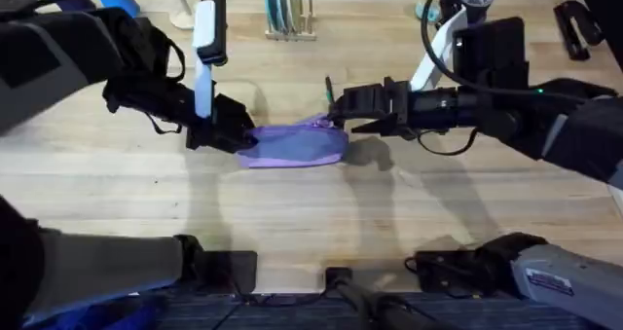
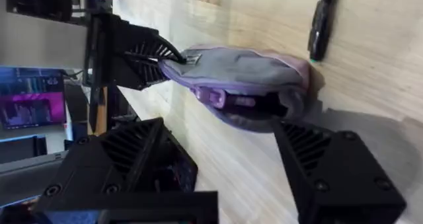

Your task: Unzip the bag, pick up the pens from the table one at a time and place them inside, then zip the bag closed.

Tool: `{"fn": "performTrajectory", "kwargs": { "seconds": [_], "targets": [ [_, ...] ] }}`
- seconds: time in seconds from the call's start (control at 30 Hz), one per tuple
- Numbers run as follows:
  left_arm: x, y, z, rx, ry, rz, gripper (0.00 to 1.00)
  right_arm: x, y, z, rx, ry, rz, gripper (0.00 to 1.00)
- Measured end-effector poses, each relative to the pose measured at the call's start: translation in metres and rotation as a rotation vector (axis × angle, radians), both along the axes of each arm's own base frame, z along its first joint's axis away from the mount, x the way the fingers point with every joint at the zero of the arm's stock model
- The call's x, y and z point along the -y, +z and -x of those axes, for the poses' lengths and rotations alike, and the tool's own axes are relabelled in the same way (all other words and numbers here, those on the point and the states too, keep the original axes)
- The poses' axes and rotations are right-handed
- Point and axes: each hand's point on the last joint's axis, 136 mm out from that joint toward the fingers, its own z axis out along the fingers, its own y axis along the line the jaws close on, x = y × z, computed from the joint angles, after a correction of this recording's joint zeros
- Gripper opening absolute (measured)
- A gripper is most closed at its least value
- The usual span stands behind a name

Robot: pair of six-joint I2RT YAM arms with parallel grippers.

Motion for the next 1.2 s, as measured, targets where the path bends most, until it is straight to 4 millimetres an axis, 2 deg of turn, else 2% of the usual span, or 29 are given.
{"fn": "performTrajectory", "kwargs": {
  "seconds": [0.23,0.43,1.2],
  "targets": [
    [0.000,0.000,0.000,0.000,0.000,0.000,0.043,-0.015,-0.006,-0.005,0.001,0.021,-0.017,0.995],
    [0.000,0.000,0.000,0.000,0.000,0.000,0.043,-0.018,-0.015,-0.012,-0.033,0.002,-0.026,0.996],
    [0.000,0.000,0.000,0.000,0.000,0.000,0.043,-0.029,-0.011,-0.010,-0.012,0.022,-0.039,0.996]
  ]
}}
